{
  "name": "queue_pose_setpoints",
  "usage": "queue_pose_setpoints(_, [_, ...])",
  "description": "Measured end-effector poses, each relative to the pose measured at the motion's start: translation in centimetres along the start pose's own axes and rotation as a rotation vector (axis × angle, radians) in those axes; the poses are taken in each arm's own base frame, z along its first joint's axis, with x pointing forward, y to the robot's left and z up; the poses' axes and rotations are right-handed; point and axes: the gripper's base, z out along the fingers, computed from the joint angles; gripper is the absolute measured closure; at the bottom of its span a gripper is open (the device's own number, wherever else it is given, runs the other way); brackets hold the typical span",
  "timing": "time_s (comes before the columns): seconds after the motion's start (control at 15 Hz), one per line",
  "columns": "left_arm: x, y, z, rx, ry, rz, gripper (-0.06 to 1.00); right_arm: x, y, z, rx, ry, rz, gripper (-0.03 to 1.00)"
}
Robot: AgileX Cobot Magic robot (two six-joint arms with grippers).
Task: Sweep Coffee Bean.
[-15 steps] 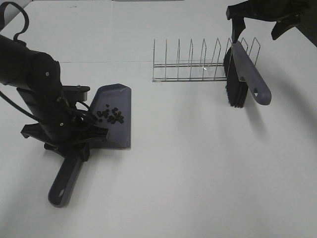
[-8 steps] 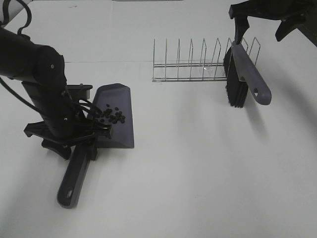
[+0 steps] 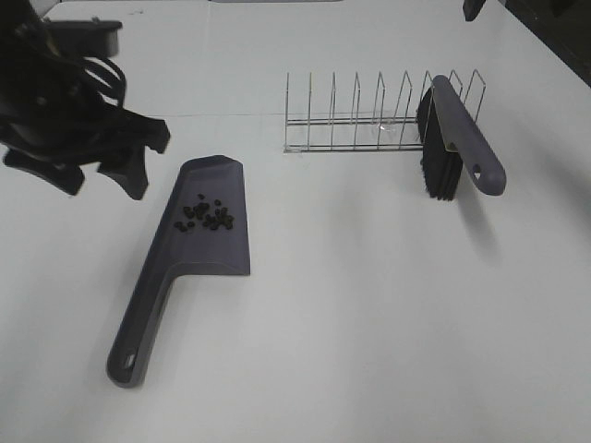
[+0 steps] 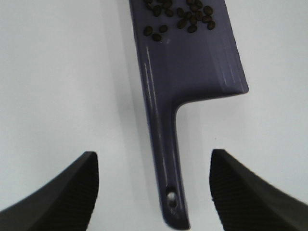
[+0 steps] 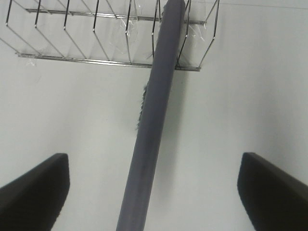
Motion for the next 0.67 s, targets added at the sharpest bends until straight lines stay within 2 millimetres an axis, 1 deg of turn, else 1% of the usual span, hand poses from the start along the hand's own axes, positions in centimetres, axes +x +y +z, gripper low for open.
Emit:
queue_pose_setpoints(0.07, [2.0, 0.9, -4.6, -0.047, 0.002, 0.026, 0.34, 2.2, -0.2, -2.1, -0.003, 0.014, -0.001, 0.16])
queue_pose_setpoints(0.13, [2.0, 0.9, -4.6, -0.047, 0.002, 0.026, 0.34, 2.2, -0.2, -2.1, -0.003, 0.014, -0.001, 0.16])
queue_pose_setpoints(0.2, [4.7, 1.9, -8.6, -0.071, -0.031, 0.036, 0.34, 5.4, -0.4, -3.5, -0.002, 0.058, -0.004, 0.16])
queue_pose_setpoints(0.27, [5.4, 2.1, -9.5, -0.066, -0.055, 0.036, 0.34, 6.4, -0.4, -3.9, -0.002, 0.070, -0.005, 0.16])
queue_pose_setpoints(0.4, [8.8, 3.0, -12.0, -0.051, -0.130, 0.036, 0.34, 10.8, -0.6, -5.4, -0.003, 0.114, -0.006, 0.16])
queue_pose_setpoints(0.6, [14.5, 4.7, -13.3, -0.038, -0.194, 0.035, 0.34, 18.1, -0.9, -6.2, -0.008, 0.176, -0.007, 0.16])
queue_pose_setpoints(0.67, [16.5, 5.3, -13.1, -0.035, -0.210, 0.035, 0.34, 20.4, -1.0, -6.1, -0.011, 0.187, -0.007, 0.16])
